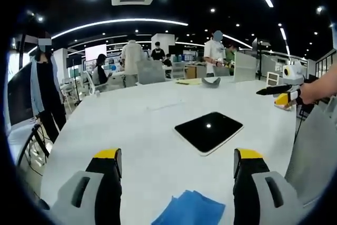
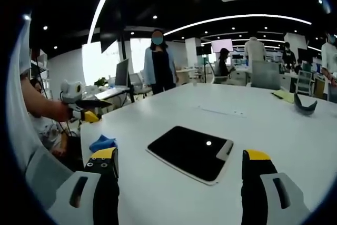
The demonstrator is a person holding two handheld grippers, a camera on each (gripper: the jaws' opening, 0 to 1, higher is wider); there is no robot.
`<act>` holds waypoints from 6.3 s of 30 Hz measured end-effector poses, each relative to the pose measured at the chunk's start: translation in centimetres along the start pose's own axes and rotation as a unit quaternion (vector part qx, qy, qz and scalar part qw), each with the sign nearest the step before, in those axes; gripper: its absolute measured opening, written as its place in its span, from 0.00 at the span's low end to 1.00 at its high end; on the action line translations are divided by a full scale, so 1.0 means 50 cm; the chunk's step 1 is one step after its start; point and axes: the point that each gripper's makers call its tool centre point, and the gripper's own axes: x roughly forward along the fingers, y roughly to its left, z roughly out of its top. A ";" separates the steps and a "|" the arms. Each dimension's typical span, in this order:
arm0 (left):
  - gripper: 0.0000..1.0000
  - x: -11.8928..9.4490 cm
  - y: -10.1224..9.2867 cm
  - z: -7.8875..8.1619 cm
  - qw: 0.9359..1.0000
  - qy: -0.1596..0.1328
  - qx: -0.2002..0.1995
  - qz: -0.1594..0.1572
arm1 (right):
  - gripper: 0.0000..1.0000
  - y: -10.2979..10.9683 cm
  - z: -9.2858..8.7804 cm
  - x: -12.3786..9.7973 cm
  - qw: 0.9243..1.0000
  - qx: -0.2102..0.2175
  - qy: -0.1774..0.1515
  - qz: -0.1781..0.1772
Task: Wipe the mirror surface with the cleaning cloth until all visible marks leave the cleaned area.
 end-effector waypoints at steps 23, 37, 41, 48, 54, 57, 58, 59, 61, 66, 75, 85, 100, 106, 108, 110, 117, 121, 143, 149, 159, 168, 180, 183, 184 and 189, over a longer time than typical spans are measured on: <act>0.62 -0.025 -0.016 -0.094 0.999 0.053 0.000 -0.001 | 0.97 0.001 -0.003 -0.005 1.000 0.004 0.003 -0.003; 0.46 -0.036 -0.034 -0.166 0.996 0.091 -0.013 -0.003 | 0.95 -0.002 -0.010 -0.011 1.000 0.006 0.007 -0.005; 0.41 -0.039 -0.037 -0.185 0.995 0.101 -0.014 -0.004 | 0.95 -0.003 -0.010 -0.010 1.000 0.005 0.008 -0.005; 0.36 -0.046 -0.031 -0.208 0.993 0.115 -0.023 0.000 | 0.94 -0.003 -0.008 -0.009 1.000 0.006 0.008 -0.004; 0.33 -0.044 -0.031 -0.231 0.991 0.128 -0.025 -0.003 | 0.94 -0.006 -0.007 -0.010 1.000 0.003 0.008 -0.006; 0.32 -0.042 -0.030 -0.248 0.990 0.138 -0.029 -0.003 | 0.94 -0.005 -0.006 -0.011 1.000 0.003 0.009 -0.006; 0.32 -0.042 -0.030 -0.252 0.990 0.140 -0.032 -0.003 | 0.94 -0.005 -0.005 -0.012 1.000 0.002 0.008 -0.005; 0.32 -0.042 -0.029 -0.256 0.989 0.142 -0.034 -0.001 | 0.94 -0.005 -0.004 -0.013 1.000 0.002 0.007 -0.006; 0.32 -0.042 -0.030 -0.262 0.989 0.145 -0.035 -0.001 | 0.93 -0.008 -0.004 -0.015 1.000 0.002 0.007 -0.007; 0.32 -0.044 -0.039 -0.276 0.987 0.158 -0.010 -0.008 | 0.93 -0.011 -0.005 -0.021 1.000 0.004 0.008 -0.010; 0.31 -0.044 -0.036 -0.276 0.987 0.161 -0.013 -0.007 | 0.93 -0.007 -0.007 -0.017 1.000 0.001 0.010 -0.009; 0.24 -0.043 -0.027 -0.276 0.986 0.165 -0.009 0.007 | 0.92 -0.002 -0.005 -0.012 1.000 0.002 0.009 -0.007; 0.06 -0.036 -0.003 -0.277 0.983 0.181 -0.012 0.038 | 0.91 -0.006 -0.011 -0.019 1.000 0.007 0.010 -0.009; 0.05 -0.037 -0.003 -0.276 0.982 0.182 -0.018 0.041 | 0.91 -0.005 -0.010 -0.020 1.000 0.007 0.008 -0.009; 0.05 -0.037 -0.004 -0.275 0.982 0.183 -0.018 0.041 | 0.91 -0.004 -0.009 -0.020 1.000 0.007 0.008 -0.009; 0.05 -0.036 -0.004 -0.276 0.982 0.184 -0.017 0.042 | 0.91 -0.005 -0.008 -0.021 1.000 0.007 0.008 -0.009; 0.05 -0.037 -0.001 -0.269 0.982 0.181 -0.022 0.046 | 0.91 -0.005 -0.010 -0.022 1.000 0.009 0.008 -0.009; 0.05 -0.036 -0.001 -0.262 0.983 0.177 -0.023 0.046 | 0.91 -0.002 -0.012 -0.021 1.000 0.009 0.008 -0.008; 0.04 0.001 0.006 -0.181 0.989 0.136 -0.020 0.046 | 0.91 -0.001 -0.010 -0.017 1.000 0.011 0.009 -0.008; 0.04 0.020 0.004 -0.159 0.991 0.126 -0.018 0.042 | 0.91 -0.004 -0.017 -0.018 1.000 0.013 0.013 -0.009; 0.04 0.064 -0.004 -0.125 0.993 0.114 -0.015 0.030 | 0.92 -0.009 -0.021 -0.019 1.000 0.013 0.017 -0.011; 0.04 0.104 0.001 -0.091 0.995 0.101 -0.008 0.025 | 0.92 -0.014 -0.020 -0.011 1.000 0.016 0.017 -0.013; 0.04 0.161 -0.003 -0.062 0.996 0.091 -0.002 0.014 | 0.92 -0.020 -0.024 -0.004 1.000 0.020 0.019 -0.014; 0.04 0.172 -0.004 -0.056 0.996 0.088 -0.002 0.012 | 0.92 -0.022 -0.025 -0.002 0.999 0.023 0.017 -0.016; 0.04 0.177 -0.005 -0.055 0.996 0.087 -0.002 0.010 | 0.92 -0.022 -0.025 -0.002 0.999 0.023 0.017 -0.017; 0.04 0.195 -0.008 -0.051 0.996 0.087 0.000 0.005 | 0.92 -0.025 -0.027 0.000 0.999 0.025 0.018 -0.019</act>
